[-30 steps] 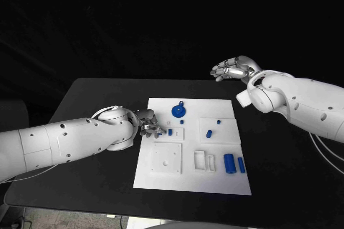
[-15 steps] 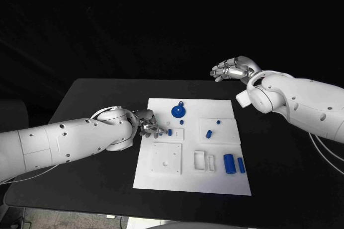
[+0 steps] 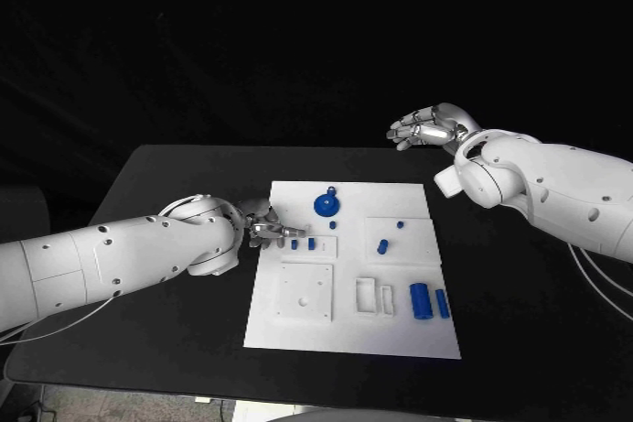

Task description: Assemble the parts on the task board

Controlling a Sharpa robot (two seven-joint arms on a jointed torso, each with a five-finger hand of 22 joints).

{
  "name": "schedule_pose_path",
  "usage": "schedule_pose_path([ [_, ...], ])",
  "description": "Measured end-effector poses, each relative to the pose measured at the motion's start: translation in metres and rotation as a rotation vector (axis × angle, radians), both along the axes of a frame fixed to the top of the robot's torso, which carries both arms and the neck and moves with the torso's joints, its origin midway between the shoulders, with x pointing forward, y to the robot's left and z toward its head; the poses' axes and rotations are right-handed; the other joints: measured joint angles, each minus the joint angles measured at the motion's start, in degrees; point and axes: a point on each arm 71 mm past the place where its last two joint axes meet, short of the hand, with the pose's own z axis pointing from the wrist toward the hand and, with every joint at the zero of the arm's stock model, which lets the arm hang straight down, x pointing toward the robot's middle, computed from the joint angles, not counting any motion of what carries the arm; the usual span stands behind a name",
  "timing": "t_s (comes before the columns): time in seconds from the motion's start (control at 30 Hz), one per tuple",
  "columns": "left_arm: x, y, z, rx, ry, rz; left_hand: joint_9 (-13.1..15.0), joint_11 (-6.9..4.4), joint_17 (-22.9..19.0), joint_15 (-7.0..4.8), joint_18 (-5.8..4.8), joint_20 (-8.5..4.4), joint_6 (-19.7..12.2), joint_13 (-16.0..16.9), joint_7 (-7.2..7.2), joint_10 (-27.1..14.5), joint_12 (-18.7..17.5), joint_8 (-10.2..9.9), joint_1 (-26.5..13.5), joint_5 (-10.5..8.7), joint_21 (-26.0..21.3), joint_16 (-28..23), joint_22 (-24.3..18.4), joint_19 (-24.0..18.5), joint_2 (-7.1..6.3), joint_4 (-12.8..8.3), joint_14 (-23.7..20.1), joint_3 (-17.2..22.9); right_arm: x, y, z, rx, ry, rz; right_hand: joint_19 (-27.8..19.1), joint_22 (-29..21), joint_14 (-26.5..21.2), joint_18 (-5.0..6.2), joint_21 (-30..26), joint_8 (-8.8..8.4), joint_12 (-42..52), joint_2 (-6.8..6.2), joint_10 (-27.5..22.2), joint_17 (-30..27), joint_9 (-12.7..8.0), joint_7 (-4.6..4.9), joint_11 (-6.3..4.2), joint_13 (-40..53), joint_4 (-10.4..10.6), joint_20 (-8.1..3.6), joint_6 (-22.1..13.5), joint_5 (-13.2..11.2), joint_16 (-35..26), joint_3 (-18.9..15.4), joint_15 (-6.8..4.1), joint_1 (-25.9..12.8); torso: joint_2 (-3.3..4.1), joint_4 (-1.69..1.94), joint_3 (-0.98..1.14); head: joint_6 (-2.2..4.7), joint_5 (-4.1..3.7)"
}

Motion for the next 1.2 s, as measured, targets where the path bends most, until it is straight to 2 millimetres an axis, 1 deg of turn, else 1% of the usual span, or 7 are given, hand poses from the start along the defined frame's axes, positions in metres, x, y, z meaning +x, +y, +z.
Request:
schedule_pose_path([
  [0.27, 0.002, 0.008, 0.007, -0.07, -0.017, 0.038, 0.95, 1.53, -1.0, 0.99, 0.0, 0.41, -5.87, -0.87, 2.42, -3.81, -2.74, 0.64, 5.18, 0.0, -1.81, -2.45, -0.01, -2.69, 0.87, 0.55, -3.58, -1.59, 0.0, 0.0, -0.001, 0.0, 0.001, 0.0, 0.0, 0.05, 0.0, -0.06, 0.0, 0.0, 0.0, 0.0, 0.0, 0.04, 0.0, 0.0, 0.0, -0.05, 0.0, 0.0, 0.0, 0.0, 0.0, 0.0, 0.0, 0.0, 0.0, 0.04, -0.04, 0.24, -0.09],
  [0.33, 0.002, 0.009, 0.009, -0.105, -0.027, 0.035, 1.0, 2.77, -2.14, 2.42, -0.07, 1.02, -8.56, -1.92, 3.5, -7.33, -5.18, 0.5, 10.32, 1.39, -3.15, -4.77, -0.14, -4.9, 2.73, -2.75, -6.52, -1.64, 0.0, 0.0, -0.001, 0.001, 0.001, 0.0, 0.0, 0.05, 0.0, -0.06, 0.0, 0.0, 0.0, 0.0, 0.0, 0.03, 0.0, 0.0, 0.0, -0.05, 0.0, 0.0, 0.0, 0.0, 0.0, 0.0, 0.0, 0.0, -0.01, 0.06, -0.04, 0.37, -0.14],
  [0.5, 0.006, 0.005, 0.021, -0.21, -0.087, 0.012, 1.04, 4.88, -4.91, 6.62, -1.09, 2.22, -11.11, -4.67, 5.43, -11.56, -10.49, 1.12, 19.35, 11.23, -6.71, -9.79, -1.05, -9.34, 8.0, -13.07, -10.7, -3.86, 0.0, -0.001, -0.001, 0.002, 0.0, -0.001, 0.0, 0.05, 0.0, -0.07, 0.0, 0.0, 0.23, 0.0, 0.0, 0.03, 0.0, 0.0, 0.0, -0.08, 0.0, 0.0, 0.0, 0.0, 0.0, 0.0, 0.0, 0.0, -0.03, 0.08, -0.04, 0.62, -0.26],
  [0.6, 0.009, 0.001, 0.028, -0.267, -0.127, -0.004, 0.02, 6.15, -6.81, 8.58, -1.08, 2.79, -11.89, -7.1, 6.18, -13.91, -15.15, 1.74, 24.68, 10.81, -8.95, -13.2, -1.77, -10.37, 9.89, -18.7, -12.1, -0.98, 0.0, -0.001, -0.002, 0.003, 0.001, -0.003, 0.0, 0.05, 0.0, -0.07, 0.0, 0.0, 0.23, 0.0, 0.0, 0.04, -0.05, 0.0, 0.0, -0.12, 0.0, 0.0, 0.0, 0.0, 0.0, 0.0, 0.0, 0.0, -0.03, 0.09, -0.04, 0.8, -0.55],
  [0.8, 0.018, -0.009, 0.04, -0.316, -0.205, -0.051, -2.19, 8.83, -5.46, 8.15, -1.07, 2.17, -12.87, -10.61, 7.69, -19.32, -21.9, 1.51, 31.95, 6.75, -6.68, -10.22, -0.16, -6.41, 9.18, -22.56, -8.5, 5.51, 0.001, -0.005, -0.003, 0.003, 0.002, -0.012, 0.0, 0.04, 0.0, -0.07, 0.0, 0.0, 0.23, 0.0, 0.0, 0.08, -0.05, 0.0, 0.0, -0.11, 0.0, 0.0, 0.0, 0.0, 0.0, 0.0, 0.0, 0.0, 0.05, -0.11, -0.1, 1.16, -1.22],
  [1.03, 0.024, -0.045, 0.055, -0.281, -0.299, -0.18, -3.39, 9.29, -4.15, 8.05, 0.23, 1.18, -12.95, -12.5, 7.75, -20.13, -24.45, 1.51, 33.86, 6.75, -5.08, -7.72, 0.01, -4.8, 8.54, -22.84, -7.59, 6.42, 0.002, -0.006, -0.004, 0.004, 0.003, -0.016, 0.0, 0.04, 0.0, -0.08, 0.0, 0.0, 0.23, 0.0, 0.0, 0.08, -0.05, 0.0, 0.0, -0.16, 0.0, 0.0, 0.0, 0.0, 0.0, 0.0, 0.0, 0.0, 0.2, -0.27, -0.25, 1.58, -1.51],
  [1.2, 0.029, -0.061, 0.056, -0.248, -0.336, -0.249, -4.19, 9.82, -3.66, 8.36, 0.42, 1.19, -13.92, -13.29, 7.19, -21.25, -25.74, 0.63, 34.36, 5.3, -4.55, -6.34, 0.01, -4.79, 5.73, -22.85, -7.28, 6.42, 0.002, -0.003, -0.005, 0.006, 0.004, -0.011, 0.0, 0.09, 0.0, -0.09, 0.0, 0.0, 0.23, 0.0, 0.0, 0.08, -0.05, 0.0, 0.0, -0.16, 0.0, 0.0, 0.0, 0.0, 0.0, 0.0, 0.0, 0.0, 0.26, -0.35, -0.34, 1.76, -1.94],
])
